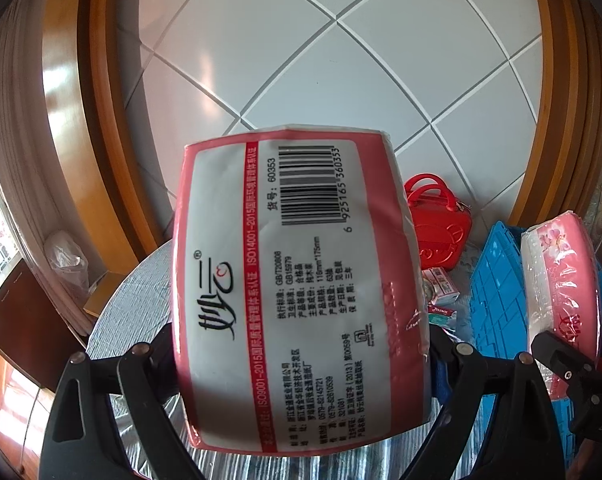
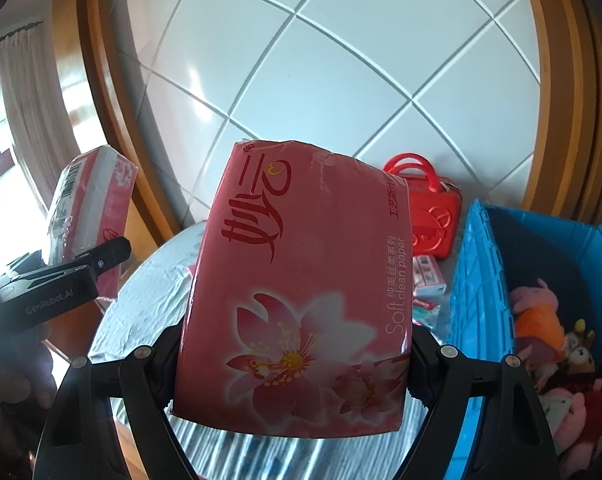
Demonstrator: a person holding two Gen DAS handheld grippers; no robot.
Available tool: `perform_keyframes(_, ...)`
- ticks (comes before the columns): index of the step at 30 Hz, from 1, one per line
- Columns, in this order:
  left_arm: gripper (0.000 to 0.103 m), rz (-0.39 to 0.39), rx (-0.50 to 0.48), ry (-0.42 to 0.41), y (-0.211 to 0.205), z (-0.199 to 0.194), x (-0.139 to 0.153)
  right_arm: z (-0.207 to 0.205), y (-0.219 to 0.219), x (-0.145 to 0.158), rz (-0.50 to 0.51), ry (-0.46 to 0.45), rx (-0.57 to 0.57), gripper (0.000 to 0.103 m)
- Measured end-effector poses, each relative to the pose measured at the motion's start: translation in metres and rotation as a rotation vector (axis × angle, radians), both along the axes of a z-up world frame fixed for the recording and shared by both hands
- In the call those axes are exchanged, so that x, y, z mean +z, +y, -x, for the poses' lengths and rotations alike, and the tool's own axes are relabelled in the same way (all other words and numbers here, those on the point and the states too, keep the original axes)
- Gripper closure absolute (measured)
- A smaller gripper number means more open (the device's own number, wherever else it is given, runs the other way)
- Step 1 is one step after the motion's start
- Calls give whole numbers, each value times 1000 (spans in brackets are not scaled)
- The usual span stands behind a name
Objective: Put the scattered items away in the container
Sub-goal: 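Lift both held tissue packs and carry them toward the blue crate, then lower both tissue packs into the blue crate and open both tools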
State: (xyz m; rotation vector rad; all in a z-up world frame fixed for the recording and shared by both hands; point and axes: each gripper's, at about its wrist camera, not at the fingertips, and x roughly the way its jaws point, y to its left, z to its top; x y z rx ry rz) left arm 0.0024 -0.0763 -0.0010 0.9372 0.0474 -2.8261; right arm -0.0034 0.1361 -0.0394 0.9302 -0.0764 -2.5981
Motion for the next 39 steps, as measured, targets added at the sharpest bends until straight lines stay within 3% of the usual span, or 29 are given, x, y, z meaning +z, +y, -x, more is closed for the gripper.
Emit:
perform_keyframes(24, 11, 4, -176, -14, 144, 39, -7, -6, 128, -7, 36, -17, -191, 18)
perform_keyframes(39, 11, 22, -355, 2, 233, 59, -1, -22, 201, 3, 63, 4, -348, 18)
